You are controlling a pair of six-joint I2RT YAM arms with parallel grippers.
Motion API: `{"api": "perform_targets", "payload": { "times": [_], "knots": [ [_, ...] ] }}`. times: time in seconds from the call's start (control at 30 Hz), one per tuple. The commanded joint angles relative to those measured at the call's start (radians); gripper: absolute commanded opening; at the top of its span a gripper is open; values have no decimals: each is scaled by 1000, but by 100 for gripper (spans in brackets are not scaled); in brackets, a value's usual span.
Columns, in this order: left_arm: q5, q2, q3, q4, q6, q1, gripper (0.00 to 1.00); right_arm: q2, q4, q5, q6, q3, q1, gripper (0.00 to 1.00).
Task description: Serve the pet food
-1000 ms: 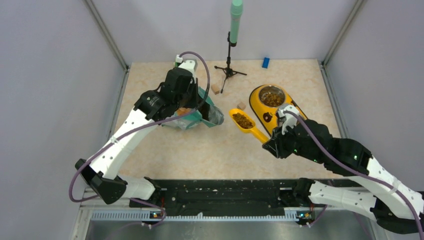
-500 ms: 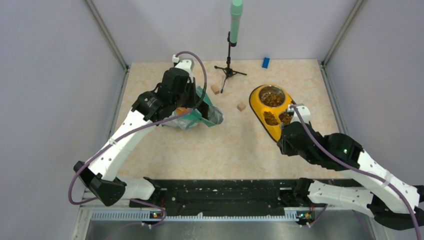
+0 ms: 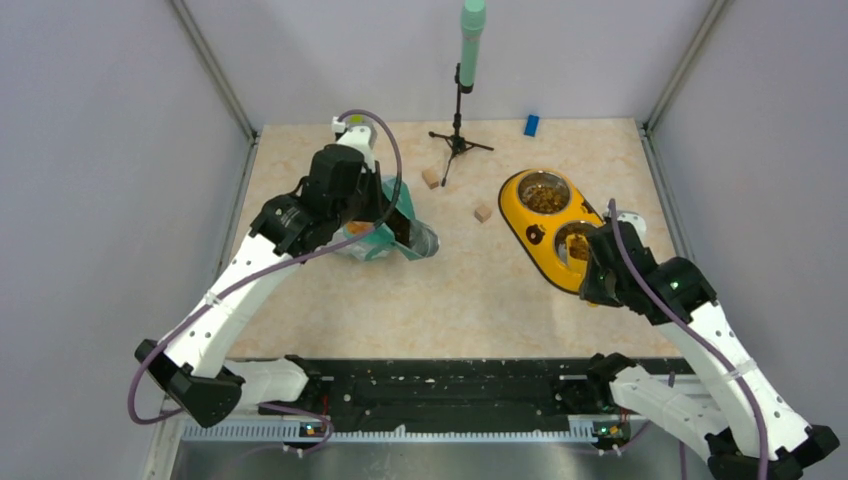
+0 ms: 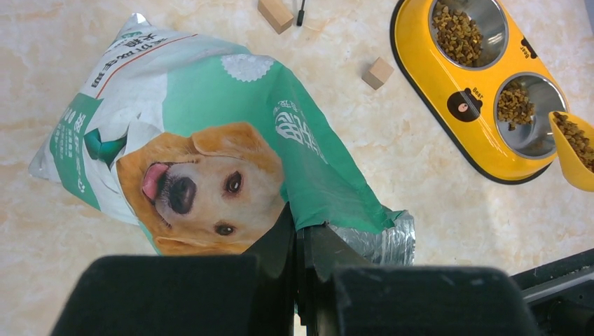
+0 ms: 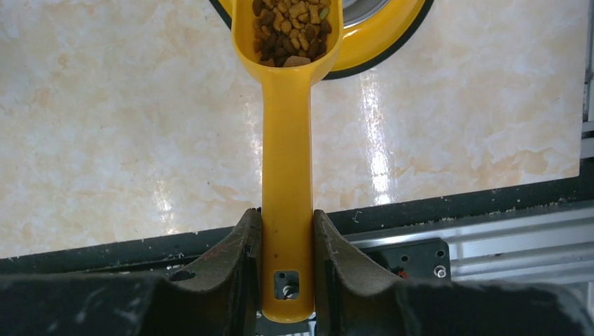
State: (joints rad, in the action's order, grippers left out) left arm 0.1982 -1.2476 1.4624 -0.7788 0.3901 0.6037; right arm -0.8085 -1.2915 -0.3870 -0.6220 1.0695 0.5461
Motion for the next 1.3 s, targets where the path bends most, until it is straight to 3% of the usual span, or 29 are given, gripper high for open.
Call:
{"api": "perform_targets", "payload": {
  "times": [0.0, 0.57, 0.9, 1.27],
  "knots": [
    [39, 93, -10, 69, -3, -13, 0, -41, 75, 117, 88, -11, -82, 0],
    [61, 213, -120, 42, 24, -13, 0, -166, 28, 157, 99, 15, -192, 0],
    [81, 260, -154, 52, 17, -13, 0, -285, -50, 218, 139, 136, -291, 0],
    [121, 306, -210, 70, 21, -13, 0, -367, -89, 250, 168, 170, -311, 0]
  ]
}}
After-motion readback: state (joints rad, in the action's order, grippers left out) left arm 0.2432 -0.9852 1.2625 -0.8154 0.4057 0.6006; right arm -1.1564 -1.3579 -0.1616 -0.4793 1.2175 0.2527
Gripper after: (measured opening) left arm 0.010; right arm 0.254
